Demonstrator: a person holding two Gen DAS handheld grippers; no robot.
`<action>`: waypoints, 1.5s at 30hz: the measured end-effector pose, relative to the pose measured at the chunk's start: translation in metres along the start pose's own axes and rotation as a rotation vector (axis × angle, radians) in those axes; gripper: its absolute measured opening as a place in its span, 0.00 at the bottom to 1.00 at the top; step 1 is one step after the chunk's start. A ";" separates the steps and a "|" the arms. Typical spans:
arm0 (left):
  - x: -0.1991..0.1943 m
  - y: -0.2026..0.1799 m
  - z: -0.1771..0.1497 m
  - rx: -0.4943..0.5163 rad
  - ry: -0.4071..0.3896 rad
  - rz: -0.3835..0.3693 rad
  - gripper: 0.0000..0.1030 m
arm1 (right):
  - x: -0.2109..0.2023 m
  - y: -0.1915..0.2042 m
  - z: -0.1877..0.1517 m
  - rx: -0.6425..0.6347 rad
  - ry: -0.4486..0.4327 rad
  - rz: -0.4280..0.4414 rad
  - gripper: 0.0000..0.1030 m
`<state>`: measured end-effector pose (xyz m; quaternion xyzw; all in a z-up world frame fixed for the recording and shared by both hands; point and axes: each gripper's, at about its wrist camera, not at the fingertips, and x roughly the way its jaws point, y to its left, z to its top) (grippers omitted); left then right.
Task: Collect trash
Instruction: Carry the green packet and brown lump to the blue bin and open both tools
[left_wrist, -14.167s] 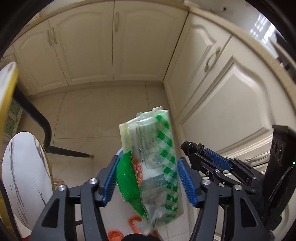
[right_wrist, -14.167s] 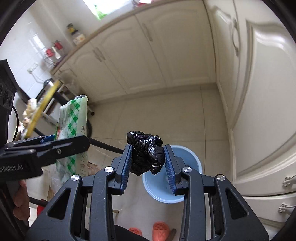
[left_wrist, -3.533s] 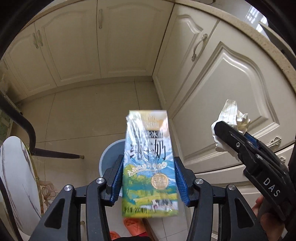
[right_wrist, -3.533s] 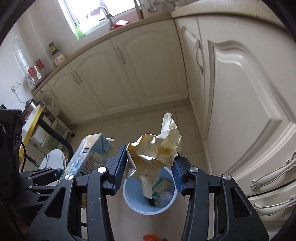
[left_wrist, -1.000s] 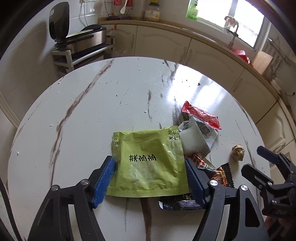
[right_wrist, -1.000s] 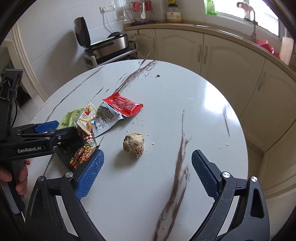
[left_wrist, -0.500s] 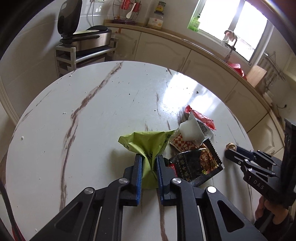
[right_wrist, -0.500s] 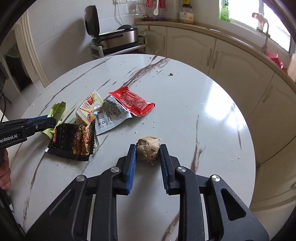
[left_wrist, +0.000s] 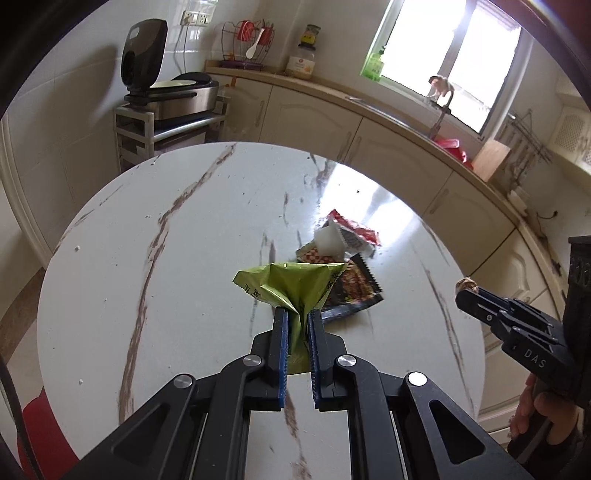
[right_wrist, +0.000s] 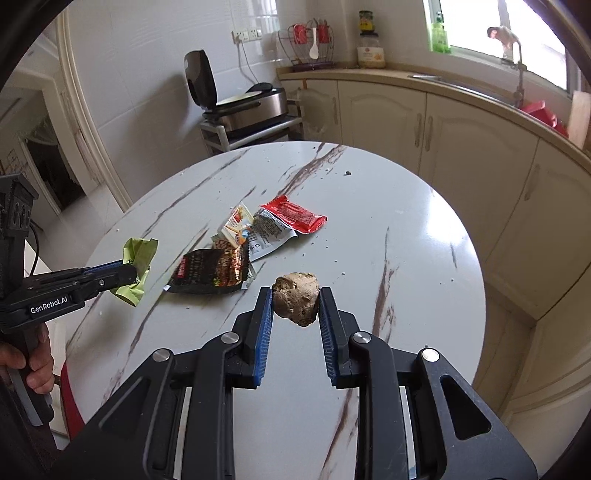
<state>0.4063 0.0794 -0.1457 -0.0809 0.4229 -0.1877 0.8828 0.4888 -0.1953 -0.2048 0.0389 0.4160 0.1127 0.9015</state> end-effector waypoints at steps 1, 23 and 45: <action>-0.008 -0.008 -0.003 0.008 -0.009 -0.011 0.06 | -0.008 0.000 -0.002 0.006 -0.010 0.009 0.23; 0.000 -0.285 -0.045 0.334 0.074 -0.191 0.02 | -0.132 -0.165 -0.111 0.302 -0.132 -0.102 0.23; 0.062 -0.274 -0.064 0.317 0.137 0.124 0.70 | -0.116 -0.184 -0.154 0.332 -0.099 -0.035 0.23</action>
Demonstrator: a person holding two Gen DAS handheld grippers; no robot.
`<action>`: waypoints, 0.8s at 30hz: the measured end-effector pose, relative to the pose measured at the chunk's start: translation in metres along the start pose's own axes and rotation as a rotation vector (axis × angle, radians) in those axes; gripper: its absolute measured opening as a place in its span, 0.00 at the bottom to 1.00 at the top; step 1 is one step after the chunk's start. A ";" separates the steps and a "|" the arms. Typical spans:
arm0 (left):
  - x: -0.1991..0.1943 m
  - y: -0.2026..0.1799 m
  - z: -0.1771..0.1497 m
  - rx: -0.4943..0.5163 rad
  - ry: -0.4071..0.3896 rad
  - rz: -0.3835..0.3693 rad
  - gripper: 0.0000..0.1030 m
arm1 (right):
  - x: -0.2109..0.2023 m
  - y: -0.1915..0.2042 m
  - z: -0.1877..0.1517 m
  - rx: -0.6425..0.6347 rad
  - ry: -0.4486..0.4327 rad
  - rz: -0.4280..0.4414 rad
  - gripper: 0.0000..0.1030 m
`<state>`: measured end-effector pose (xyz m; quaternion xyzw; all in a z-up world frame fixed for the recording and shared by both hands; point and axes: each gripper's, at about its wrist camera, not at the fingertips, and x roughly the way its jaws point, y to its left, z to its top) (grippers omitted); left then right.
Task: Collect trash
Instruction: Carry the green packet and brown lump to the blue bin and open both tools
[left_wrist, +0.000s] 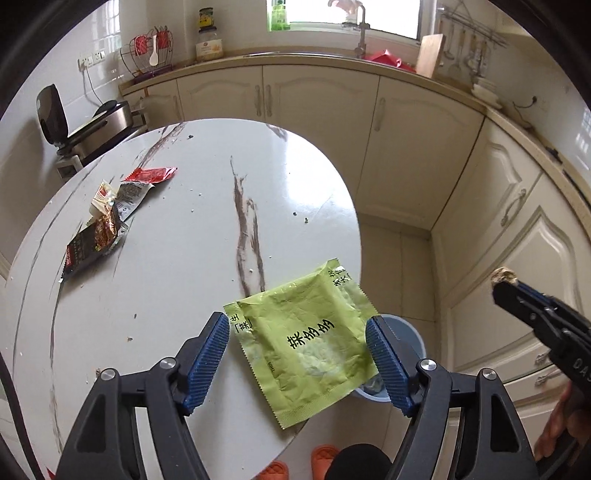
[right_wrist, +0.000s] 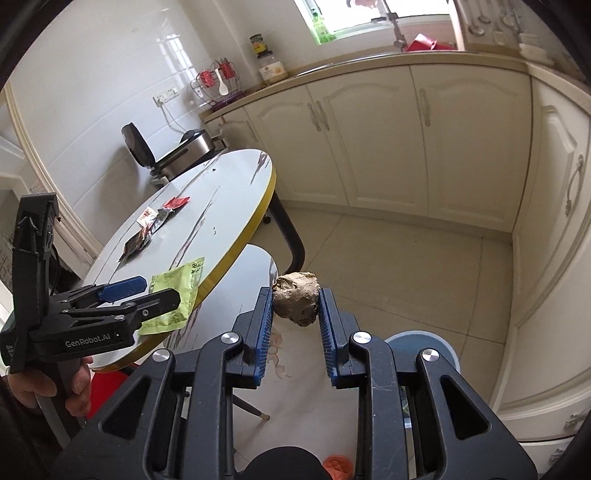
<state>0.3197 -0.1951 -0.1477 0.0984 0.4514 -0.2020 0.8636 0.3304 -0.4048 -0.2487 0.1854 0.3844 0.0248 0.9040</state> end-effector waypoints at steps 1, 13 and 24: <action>0.007 0.001 0.002 -0.001 0.007 -0.002 0.70 | -0.001 -0.001 0.001 -0.001 -0.001 -0.002 0.23; 0.023 -0.011 -0.004 0.065 -0.038 -0.097 0.14 | 0.001 -0.006 0.001 0.024 -0.001 -0.009 0.23; 0.027 -0.053 0.007 0.122 -0.033 -0.159 0.02 | 0.010 -0.027 -0.009 0.061 0.016 -0.028 0.23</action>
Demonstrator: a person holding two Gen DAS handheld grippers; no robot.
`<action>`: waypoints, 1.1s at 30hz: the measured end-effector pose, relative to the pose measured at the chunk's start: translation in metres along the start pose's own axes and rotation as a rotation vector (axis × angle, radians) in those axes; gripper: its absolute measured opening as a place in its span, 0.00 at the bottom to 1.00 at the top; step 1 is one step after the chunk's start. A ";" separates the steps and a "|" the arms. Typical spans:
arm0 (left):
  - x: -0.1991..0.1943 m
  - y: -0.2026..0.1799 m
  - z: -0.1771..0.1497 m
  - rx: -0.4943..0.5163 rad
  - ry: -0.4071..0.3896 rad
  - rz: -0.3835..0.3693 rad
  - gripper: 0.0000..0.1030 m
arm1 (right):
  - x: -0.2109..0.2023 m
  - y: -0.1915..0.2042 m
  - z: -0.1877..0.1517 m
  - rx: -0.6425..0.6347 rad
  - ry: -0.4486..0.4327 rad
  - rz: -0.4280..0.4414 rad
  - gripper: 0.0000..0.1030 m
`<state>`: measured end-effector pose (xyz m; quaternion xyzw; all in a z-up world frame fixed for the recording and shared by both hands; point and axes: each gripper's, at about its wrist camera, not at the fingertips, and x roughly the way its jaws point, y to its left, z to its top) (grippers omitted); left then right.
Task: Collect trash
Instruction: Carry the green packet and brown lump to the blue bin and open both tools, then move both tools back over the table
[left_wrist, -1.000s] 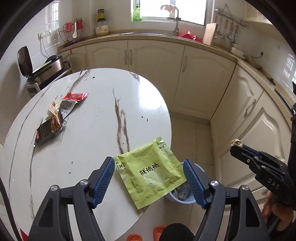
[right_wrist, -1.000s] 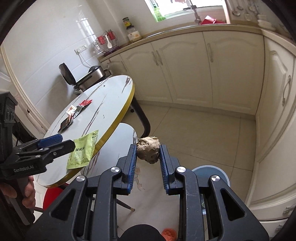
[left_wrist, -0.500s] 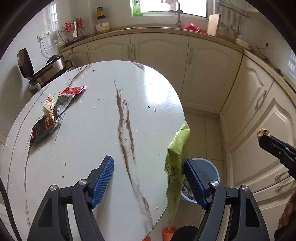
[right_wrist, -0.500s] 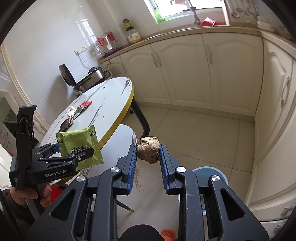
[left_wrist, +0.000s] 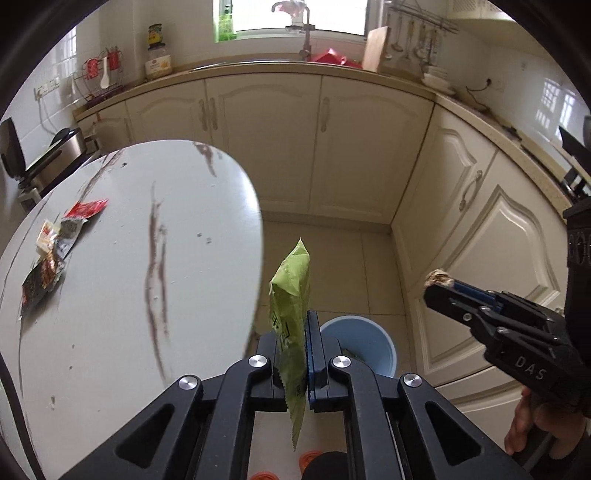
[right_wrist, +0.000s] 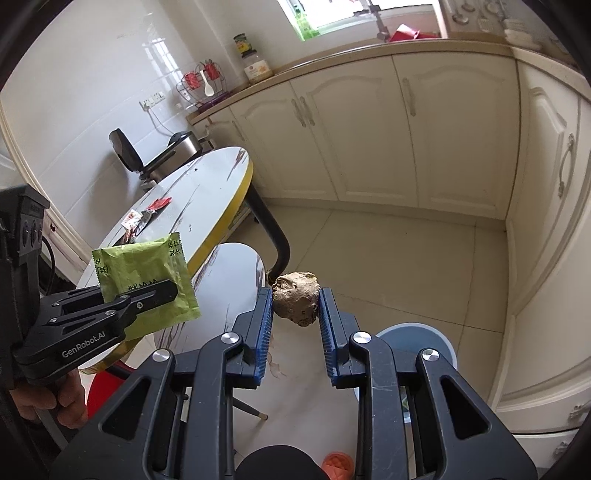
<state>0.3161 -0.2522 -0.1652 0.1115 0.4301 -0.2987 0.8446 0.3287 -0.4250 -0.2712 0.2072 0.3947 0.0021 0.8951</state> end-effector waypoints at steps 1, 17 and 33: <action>0.004 -0.009 0.004 0.018 0.006 -0.006 0.02 | 0.002 -0.005 -0.002 0.008 0.003 -0.008 0.23; 0.177 -0.094 0.025 0.191 0.283 -0.124 0.03 | 0.068 -0.119 -0.035 0.194 0.132 -0.159 0.26; 0.229 -0.107 0.017 0.229 0.316 -0.047 0.44 | 0.074 -0.166 -0.046 0.293 0.148 -0.290 0.55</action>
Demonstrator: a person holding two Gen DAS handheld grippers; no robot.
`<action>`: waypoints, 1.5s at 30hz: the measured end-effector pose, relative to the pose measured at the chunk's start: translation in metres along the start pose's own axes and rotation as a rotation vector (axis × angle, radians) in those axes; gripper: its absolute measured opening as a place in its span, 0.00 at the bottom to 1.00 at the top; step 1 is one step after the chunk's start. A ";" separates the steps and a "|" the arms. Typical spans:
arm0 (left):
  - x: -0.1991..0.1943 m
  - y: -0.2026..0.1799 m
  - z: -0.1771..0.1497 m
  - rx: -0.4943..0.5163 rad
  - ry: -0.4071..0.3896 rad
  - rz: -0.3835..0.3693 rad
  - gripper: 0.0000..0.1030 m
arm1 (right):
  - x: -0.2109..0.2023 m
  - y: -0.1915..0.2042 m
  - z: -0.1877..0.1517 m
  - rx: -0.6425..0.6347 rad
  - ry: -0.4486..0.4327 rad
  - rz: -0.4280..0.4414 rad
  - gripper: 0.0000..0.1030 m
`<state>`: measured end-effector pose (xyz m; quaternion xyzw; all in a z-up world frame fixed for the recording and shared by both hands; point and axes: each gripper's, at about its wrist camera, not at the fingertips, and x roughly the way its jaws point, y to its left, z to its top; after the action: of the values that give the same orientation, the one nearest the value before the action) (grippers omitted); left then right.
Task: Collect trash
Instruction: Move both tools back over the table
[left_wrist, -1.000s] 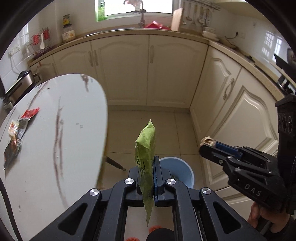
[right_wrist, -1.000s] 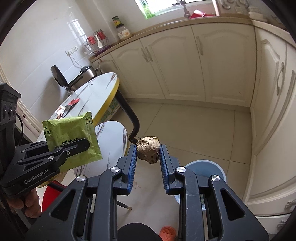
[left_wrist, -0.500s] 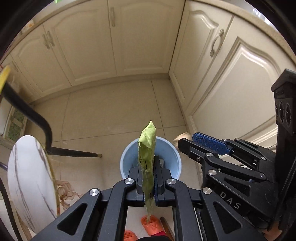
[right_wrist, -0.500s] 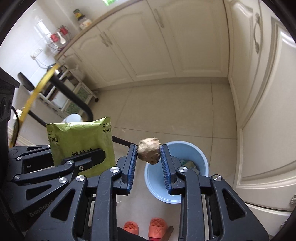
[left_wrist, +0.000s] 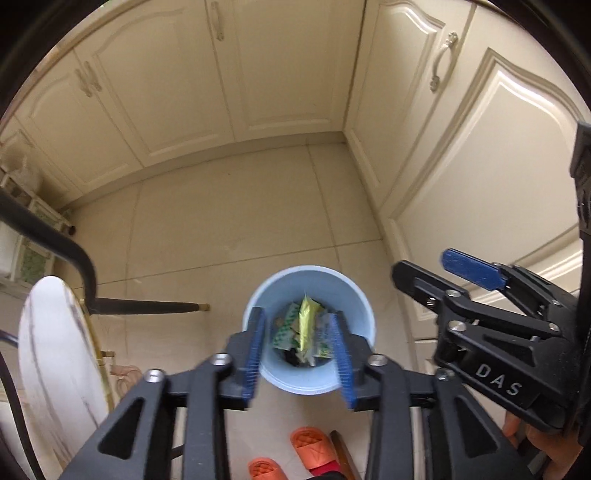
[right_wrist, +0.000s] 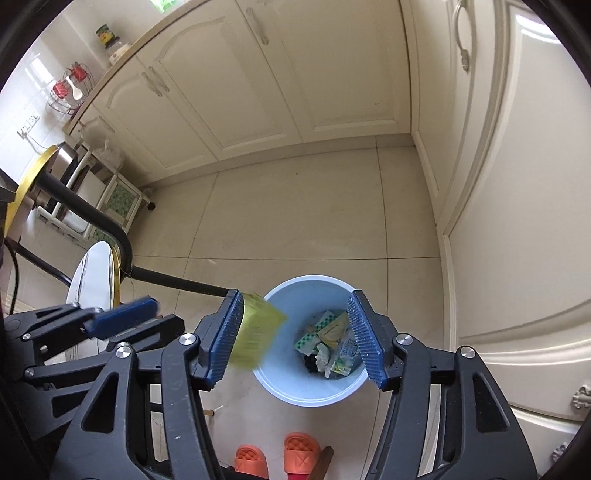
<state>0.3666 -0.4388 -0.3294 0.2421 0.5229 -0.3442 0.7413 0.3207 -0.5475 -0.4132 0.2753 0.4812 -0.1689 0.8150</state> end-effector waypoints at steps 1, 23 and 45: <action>-0.005 0.002 -0.002 -0.004 -0.015 0.015 0.50 | -0.004 0.000 0.000 0.006 -0.005 -0.003 0.55; -0.283 0.046 -0.198 -0.126 -0.593 0.320 0.99 | -0.221 0.152 -0.033 -0.234 -0.370 0.122 0.90; -0.369 0.133 -0.377 -0.498 -0.691 0.524 0.99 | -0.219 0.402 -0.066 -0.624 -0.396 0.232 1.00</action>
<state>0.1588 0.0124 -0.1087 0.0528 0.2347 -0.0709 0.9681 0.3872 -0.1873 -0.1316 0.0287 0.3084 0.0292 0.9504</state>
